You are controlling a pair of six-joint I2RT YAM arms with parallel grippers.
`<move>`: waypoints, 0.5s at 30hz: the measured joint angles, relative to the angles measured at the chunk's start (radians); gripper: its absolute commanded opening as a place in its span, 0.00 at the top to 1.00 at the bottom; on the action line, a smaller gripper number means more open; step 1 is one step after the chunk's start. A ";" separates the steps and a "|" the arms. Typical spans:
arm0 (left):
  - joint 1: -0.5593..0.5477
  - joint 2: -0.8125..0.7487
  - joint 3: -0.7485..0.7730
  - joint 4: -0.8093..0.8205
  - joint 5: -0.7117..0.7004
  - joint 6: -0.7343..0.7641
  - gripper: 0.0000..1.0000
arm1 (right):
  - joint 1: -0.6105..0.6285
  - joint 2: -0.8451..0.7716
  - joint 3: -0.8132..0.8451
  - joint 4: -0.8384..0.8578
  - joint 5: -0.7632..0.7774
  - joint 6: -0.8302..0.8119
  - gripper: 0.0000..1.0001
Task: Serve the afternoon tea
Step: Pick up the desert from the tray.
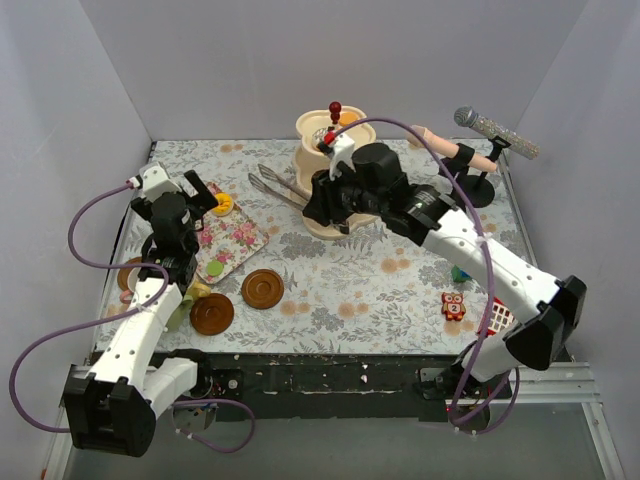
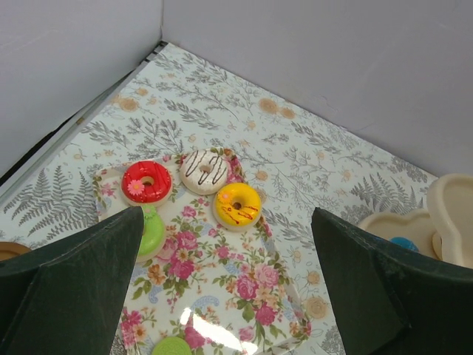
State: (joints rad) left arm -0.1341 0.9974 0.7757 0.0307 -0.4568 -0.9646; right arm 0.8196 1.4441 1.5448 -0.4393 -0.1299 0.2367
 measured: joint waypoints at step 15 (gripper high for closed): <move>0.000 -0.029 -0.007 0.024 -0.013 0.003 0.02 | 0.132 0.291 -0.064 0.195 0.074 0.005 0.55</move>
State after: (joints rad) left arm -0.1341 0.9680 0.7689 0.0544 -0.4702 -0.9611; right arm 0.9512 1.7351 1.4807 -0.2447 -0.0559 0.2413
